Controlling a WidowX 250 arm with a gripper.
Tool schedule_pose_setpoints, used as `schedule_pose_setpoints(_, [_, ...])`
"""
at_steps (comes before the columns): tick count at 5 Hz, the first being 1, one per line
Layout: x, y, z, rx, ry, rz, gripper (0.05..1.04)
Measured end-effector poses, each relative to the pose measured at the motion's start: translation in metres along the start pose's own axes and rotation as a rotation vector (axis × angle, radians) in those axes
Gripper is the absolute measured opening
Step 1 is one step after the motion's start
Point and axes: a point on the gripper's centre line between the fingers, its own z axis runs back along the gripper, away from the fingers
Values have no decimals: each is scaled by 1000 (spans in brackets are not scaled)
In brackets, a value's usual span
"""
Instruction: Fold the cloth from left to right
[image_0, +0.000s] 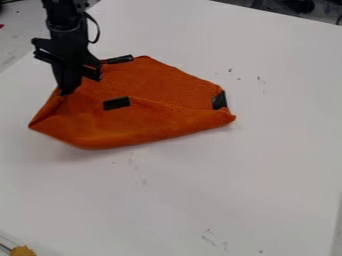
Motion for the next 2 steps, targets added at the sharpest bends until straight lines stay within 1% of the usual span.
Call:
schedule_pose_setpoints(1, [29, -9, -3, -7, 2, -20, 62])
schedule_pose_setpoints(2, [54, -18, -12, -27, 4, -45, 62])
